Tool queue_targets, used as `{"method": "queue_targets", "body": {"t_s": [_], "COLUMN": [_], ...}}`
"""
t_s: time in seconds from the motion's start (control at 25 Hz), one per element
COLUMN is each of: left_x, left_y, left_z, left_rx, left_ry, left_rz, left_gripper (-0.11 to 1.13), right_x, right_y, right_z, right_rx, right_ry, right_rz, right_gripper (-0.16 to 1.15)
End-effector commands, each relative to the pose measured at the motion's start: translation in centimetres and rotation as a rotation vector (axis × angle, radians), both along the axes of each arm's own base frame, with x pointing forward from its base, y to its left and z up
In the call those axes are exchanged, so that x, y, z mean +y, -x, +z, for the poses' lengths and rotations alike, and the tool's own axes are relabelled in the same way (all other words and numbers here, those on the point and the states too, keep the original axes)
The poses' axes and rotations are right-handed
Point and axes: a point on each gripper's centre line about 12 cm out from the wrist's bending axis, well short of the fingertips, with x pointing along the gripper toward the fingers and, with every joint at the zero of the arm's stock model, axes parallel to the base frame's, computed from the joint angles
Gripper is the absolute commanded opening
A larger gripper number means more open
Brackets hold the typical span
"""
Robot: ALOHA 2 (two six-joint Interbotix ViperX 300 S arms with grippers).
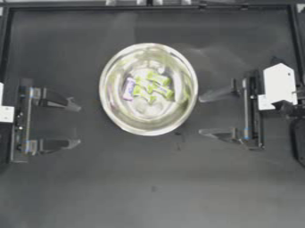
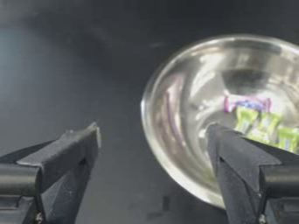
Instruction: Put candies in bowl
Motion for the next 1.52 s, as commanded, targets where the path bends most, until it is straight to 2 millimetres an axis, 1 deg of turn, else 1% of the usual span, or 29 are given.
{"method": "queue_targets", "body": {"t_s": [0.04, 0.28, 0.56, 0.84, 1.12, 1.52], "left_x": [0.0, 0.0, -0.1, -0.2, -0.2, 0.3], "left_y": [0.3, 0.6, 0.6, 0.9, 2.0, 3.4], "left_z": [0.5, 0.2, -0.2, -0.3, -0.6, -0.9], "left_rx": [-0.025, -0.023, -0.02, -0.026, -0.041, -0.067], "left_ry": [0.006, 0.015, 0.017, 0.016, 0.018, 0.017], "left_rz": [-0.003, -0.001, -0.009, -0.012, -0.013, 0.011], "left_gripper": [1.01, 1.01, 1.01, 1.01, 1.01, 1.01], "right_x": [0.0, 0.0, 0.1, -0.1, -0.1, -0.5], "right_y": [0.2, 0.8, 2.1, 2.8, 3.9, 4.8], "right_z": [1.0, 0.7, 0.4, 0.0, 0.0, -0.4], "right_rx": [-0.037, -0.041, -0.051, -0.051, -0.081, -0.103], "right_ry": [0.003, 0.008, 0.01, 0.011, 0.016, 0.024], "right_rz": [-0.004, -0.005, -0.004, -0.012, -0.021, -0.047], "right_gripper": [1.0, 1.0, 1.0, 1.0, 1.0, 1.0]}}
